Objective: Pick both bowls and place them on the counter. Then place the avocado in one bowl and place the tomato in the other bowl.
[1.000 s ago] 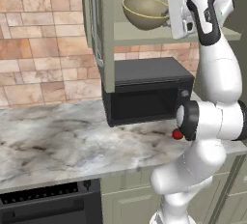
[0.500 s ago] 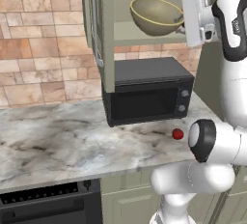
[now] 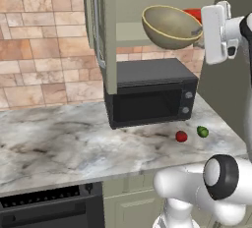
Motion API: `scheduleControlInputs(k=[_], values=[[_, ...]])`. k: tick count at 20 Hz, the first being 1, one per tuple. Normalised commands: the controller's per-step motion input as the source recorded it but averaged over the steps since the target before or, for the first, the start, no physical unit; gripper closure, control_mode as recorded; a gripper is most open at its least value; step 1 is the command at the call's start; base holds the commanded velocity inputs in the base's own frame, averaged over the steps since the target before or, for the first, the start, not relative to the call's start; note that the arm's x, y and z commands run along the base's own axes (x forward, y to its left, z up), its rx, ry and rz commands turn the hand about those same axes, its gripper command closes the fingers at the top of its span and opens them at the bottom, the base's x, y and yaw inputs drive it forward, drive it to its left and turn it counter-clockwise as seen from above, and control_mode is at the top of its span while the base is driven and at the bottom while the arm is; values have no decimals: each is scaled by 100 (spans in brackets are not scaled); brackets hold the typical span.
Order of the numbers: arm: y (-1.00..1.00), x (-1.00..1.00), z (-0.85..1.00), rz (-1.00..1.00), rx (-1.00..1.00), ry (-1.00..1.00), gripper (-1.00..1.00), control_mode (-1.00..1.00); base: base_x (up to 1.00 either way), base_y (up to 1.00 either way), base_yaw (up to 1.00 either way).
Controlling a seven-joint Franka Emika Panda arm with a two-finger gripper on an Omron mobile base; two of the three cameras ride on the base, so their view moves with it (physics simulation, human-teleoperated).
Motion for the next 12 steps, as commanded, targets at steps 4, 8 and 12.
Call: scheduleControlInputs(k=[4, 8, 12], values=[[0, -70, -41, 0, 0, 4, 100, -100, 0, 0, 0], [0, -61, -47, 0, -1, 4, 100, -100, 0, 0, 0], [3, -52, -54, 0, 0, 7, 100, -100, 0, 0, 0]])
